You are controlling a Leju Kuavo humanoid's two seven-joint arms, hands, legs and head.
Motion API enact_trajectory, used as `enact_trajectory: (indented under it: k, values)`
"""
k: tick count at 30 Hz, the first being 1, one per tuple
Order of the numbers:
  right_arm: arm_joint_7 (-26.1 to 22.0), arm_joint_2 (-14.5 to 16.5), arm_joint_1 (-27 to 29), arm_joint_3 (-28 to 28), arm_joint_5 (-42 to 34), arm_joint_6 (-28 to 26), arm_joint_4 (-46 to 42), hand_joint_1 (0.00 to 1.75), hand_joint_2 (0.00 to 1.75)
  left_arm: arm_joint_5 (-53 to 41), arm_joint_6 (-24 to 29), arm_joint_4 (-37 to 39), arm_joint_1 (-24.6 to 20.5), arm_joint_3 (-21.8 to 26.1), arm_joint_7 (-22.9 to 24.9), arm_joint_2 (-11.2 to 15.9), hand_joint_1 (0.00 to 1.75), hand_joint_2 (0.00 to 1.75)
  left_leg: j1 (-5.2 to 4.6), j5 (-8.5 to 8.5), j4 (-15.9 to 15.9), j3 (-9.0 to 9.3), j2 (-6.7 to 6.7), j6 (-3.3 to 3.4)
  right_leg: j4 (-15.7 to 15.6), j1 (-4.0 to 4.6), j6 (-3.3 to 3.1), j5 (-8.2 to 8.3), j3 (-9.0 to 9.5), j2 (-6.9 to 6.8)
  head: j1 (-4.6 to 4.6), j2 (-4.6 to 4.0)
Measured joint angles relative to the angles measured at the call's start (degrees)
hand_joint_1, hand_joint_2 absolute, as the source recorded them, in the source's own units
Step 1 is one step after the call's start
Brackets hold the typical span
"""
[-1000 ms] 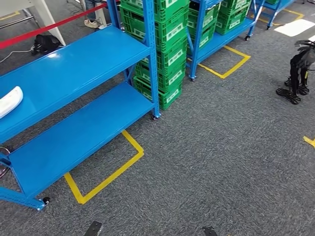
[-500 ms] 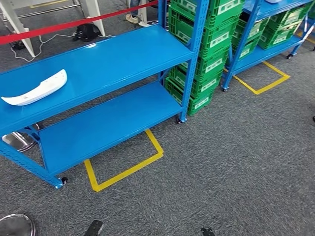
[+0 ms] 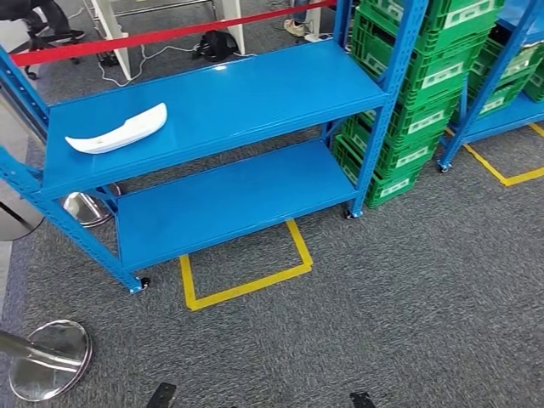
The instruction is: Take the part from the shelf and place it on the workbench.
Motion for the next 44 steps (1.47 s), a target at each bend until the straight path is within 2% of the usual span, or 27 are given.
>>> enact_trajectory:
  k: [2,3,4,6,7,8,10,11,12,13,14,15,17,18,19,21,23,25,27,28,29,30,32,34,37,40,44]
  values:
    - [-0.11,0.00,-0.09,-0.01,0.07,0.01,0.00,0.00,0.00,-0.15,0.00,0.00,-0.24,0.04,0.03,0.03,0.00,0.00,-0.59,2.55,-7.57,4.22,3.18,0.75,0.07,0.33,0.30,-0.27,0.25,-1.21,-0.01,0.00]
    - [-0.20,0.00,-0.12,-0.01,0.10,0.02,0.00,0.00,0.00,-0.24,0.00,0.00,-0.41,0.04,0.03,0.03,0.00,0.00,-0.87,2.91,-9.75,5.34,4.32,1.11,0.06,0.52,0.51,-0.41,0.37,-1.82,0.02,0.00]
    - [-0.28,0.00,-0.13,-0.02,0.12,0.03,0.00,0.00,0.00,-0.33,0.00,0.00,-0.54,0.04,0.03,0.05,0.00,0.00,-1.09,2.83,-10.73,5.72,4.84,1.42,-0.02,0.68,0.75,-0.52,0.53,-2.46,0.03,0.00]
    - [-0.41,0.00,-0.25,-0.03,0.17,0.08,-0.02,0.00,0.00,-0.39,0.00,0.00,-0.57,0.06,0.09,0.09,0.00,0.00,-0.98,3.01,-11.22,5.67,3.38,2.04,-0.27,0.72,1.33,-0.67,0.93,-3.29,0.05,0.00]
    - [-0.46,0.00,-0.30,-0.04,0.19,0.10,-0.03,0.00,0.00,-0.41,0.00,0.00,-0.55,0.08,0.13,0.11,0.00,0.00,-0.81,3.20,-11.42,5.72,2.70,2.36,0.12,0.62,1.67,-1.07,0.90,-2.43,0.12,0.00]
    - [-0.49,0.00,-0.32,-0.04,0.21,0.11,-0.04,0.00,0.00,-0.42,0.00,0.00,-0.58,0.09,0.16,0.11,0.00,0.00,-0.60,3.41,-11.62,5.79,1.99,2.67,1.62,0.51,1.99,-2.09,0.31,-0.94,0.26,0.00]
    - [-0.52,0.00,-0.19,-0.05,0.22,0.11,-0.03,0.00,0.00,-0.44,0.00,0.00,-0.77,0.11,0.17,0.05,0.00,0.00,-0.35,3.62,-11.71,5.80,0.56,3.07,8.20,0.28,2.46,-5.54,-2.71,2.31,0.67,0.00]
    - [-0.51,0.00,-0.07,-0.08,0.22,0.11,-0.03,0.00,0.00,-0.45,0.00,0.00,-0.83,0.11,0.17,0.03,0.00,0.00,-0.33,3.63,-11.71,5.77,-0.26,3.16,12.23,0.25,2.60,-7.20,-4.70,2.96,0.82,0.00]
    - [-0.50,0.00,0.03,-0.12,0.23,0.12,-0.02,0.00,0.00,-0.47,0.00,0.00,-0.81,0.11,0.17,0.03,0.00,0.00,-0.33,3.64,-11.69,5.78,-1.07,3.19,15.09,0.23,2.70,-7.98,-6.25,3.17,0.90,0.00]
    - [-0.49,0.00,0.10,-0.18,0.25,0.13,-0.02,0.00,0.00,-0.49,0.00,0.00,-0.75,0.13,0.18,0.04,0.00,0.00,-0.30,3.66,-11.67,5.81,-1.92,3.16,15.96,0.21,2.75,-7.58,-6.93,3.25,0.94,0.00]
    - [-0.49,0.00,0.11,-0.25,0.28,0.14,-0.02,0.00,0.00,-0.50,0.00,0.00,-0.70,0.14,0.19,0.04,0.00,0.00,-0.24,3.66,-11.65,5.88,-2.77,3.10,14.47,0.14,2.78,-6.06,-6.48,3.37,0.93,0.00]
    - [-0.49,0.00,0.08,-0.34,0.32,0.14,-0.02,0.00,0.00,-0.50,0.00,0.00,-0.69,0.15,0.20,0.04,0.00,0.00,-0.14,3.65,-11.59,5.96,-3.64,2.95,10.90,-0.02,2.82,-3.74,-4.98,3.85,0.94,0.00]
    - [-0.49,0.02,0.03,-0.47,0.42,0.20,-0.01,0.00,0.00,-0.50,0.00,0.00,-0.79,0.15,0.20,0.04,0.00,0.00,-0.04,3.60,-11.26,5.87,-5.24,2.37,3.27,-0.53,2.81,-0.49,-1.56,6.54,1.02,0.00]
    - [-0.49,0.02,-0.02,-0.51,0.46,0.25,0.01,0.00,0.00,-0.50,0.00,0.00,-0.83,0.15,0.20,0.06,0.00,0.00,-0.03,3.65,-11.14,5.66,-5.91,1.98,0.99,-0.70,2.62,0.10,-0.49,7.65,1.05,0.00]
    - [-0.45,0.02,-0.08,-0.54,0.51,0.30,0.02,0.00,0.00,-0.49,0.00,0.00,-0.83,0.15,0.20,0.07,0.00,0.00,0.01,3.79,-11.11,5.41,-6.47,1.56,0.21,-0.71,2.26,0.00,-0.11,8.32,1.08,0.00]
    - [-0.35,0.02,-0.19,-0.60,0.64,0.34,0.02,0.00,0.00,-0.45,0.00,0.00,-0.68,0.16,0.21,0.13,0.00,0.00,0.21,4.14,-11.32,5.04,-7.41,0.82,0.04,-0.57,1.31,0.16,0.01,7.34,1.10,0.00]
    - [-0.29,0.04,-0.20,-0.66,0.73,0.33,0.01,0.00,0.00,-0.42,0.00,0.00,-0.62,0.19,0.21,0.16,0.00,0.00,0.12,3.14,-9.86,4.15,-5.70,0.25,-0.15,-0.60,0.45,0.40,0.08,5.97,0.77,0.00]
    - [-0.28,0.04,-0.10,-0.72,0.79,0.33,0.00,0.00,0.00,-0.41,0.00,0.00,-0.82,0.20,0.21,0.13,0.00,0.00,-0.07,-0.15,-3.98,1.21,-2.44,-0.17,-0.26,-0.50,-0.11,0.40,0.07,4.35,0.28,0.00]
    - [-0.16,0.03,0.07,-0.78,0.88,0.33,0.00,0.00,0.00,-0.40,0.00,0.00,-0.89,0.20,0.24,0.12,0.00,0.00,0.00,-3.17,3.52,-2.55,-1.11,-0.43,-0.26,-0.30,-0.34,0.30,0.01,2.57,0.15,0.00]
    - [-0.10,0.02,0.09,-0.81,0.95,0.32,0.00,0.00,0.00,-0.39,0.00,0.00,-0.79,0.20,0.28,0.11,0.00,0.00,0.01,-3.32,5.26,-3.41,-0.93,-0.45,-0.26,-0.24,-0.37,0.25,0.01,1.73,0.14,0.00]
    - [-0.08,0.02,0.06,-0.83,1.01,0.32,0.00,0.00,0.00,-0.38,0.00,0.00,-0.68,0.20,0.32,0.11,0.00,0.00,0.02,-2.37,4.72,-3.11,-0.86,-0.40,-0.26,-0.21,-0.35,0.21,0.05,1.13,0.14,0.00]
    - [-0.19,0.03,-0.02,-0.84,1.04,0.31,0.00,0.00,0.00,-0.36,0.01,0.00,-0.60,0.20,0.36,0.13,0.00,0.00,0.01,-0.59,1.92,-1.57,-0.78,-0.28,-0.26,-0.19,-0.28,0.15,0.14,0.65,0.15,0.00]
    - [-0.58,0.03,-0.23,-0.91,1.08,0.28,0.00,0.00,0.00,-0.29,0.03,0.00,-0.57,0.21,0.37,0.19,0.00,0.00,-0.12,2.68,-6.20,3.03,-0.17,0.17,-0.20,-0.04,0.05,-0.05,0.30,0.08,0.14,0.00]
    - [-0.94,0.02,-0.44,-1.01,1.13,0.13,0.00,0.00,0.00,-0.19,0.04,0.00,-0.57,0.25,0.35,0.16,0.00,0.00,-0.22,3.56,-10.87,5.63,0.42,0.49,-0.12,0.27,0.35,-0.27,0.21,-0.23,0.23,0.00]
    - [-1.05,0.02,-0.53,-1.05,1.25,-0.08,0.00,0.00,0.00,-0.10,0.04,0.00,-0.42,0.29,0.34,0.08,0.00,0.00,-0.23,3.43,-11.52,5.86,0.47,0.50,-0.38,0.44,0.06,-0.32,0.07,-0.17,0.39,0.00]
    - [-1.05,0.02,-0.50,-1.05,1.36,-0.10,0.00,0.00,0.00,-0.06,0.04,0.00,-0.40,0.33,0.34,0.07,0.00,0.00,-0.31,3.37,-11.51,5.86,0.47,0.83,-1.05,0.37,0.77,0.16,0.35,-0.12,0.39,0.00]
    - [-1.04,0.02,-0.46,-1.05,1.44,-0.20,0.00,0.00,0.00,-0.07,0.04,0.00,-0.40,0.34,0.34,0.06,0.00,0.00,-0.32,3.33,-11.47,5.86,0.47,1.19,-1.38,0.36,1.10,0.37,0.54,-0.11,0.39,0.00]
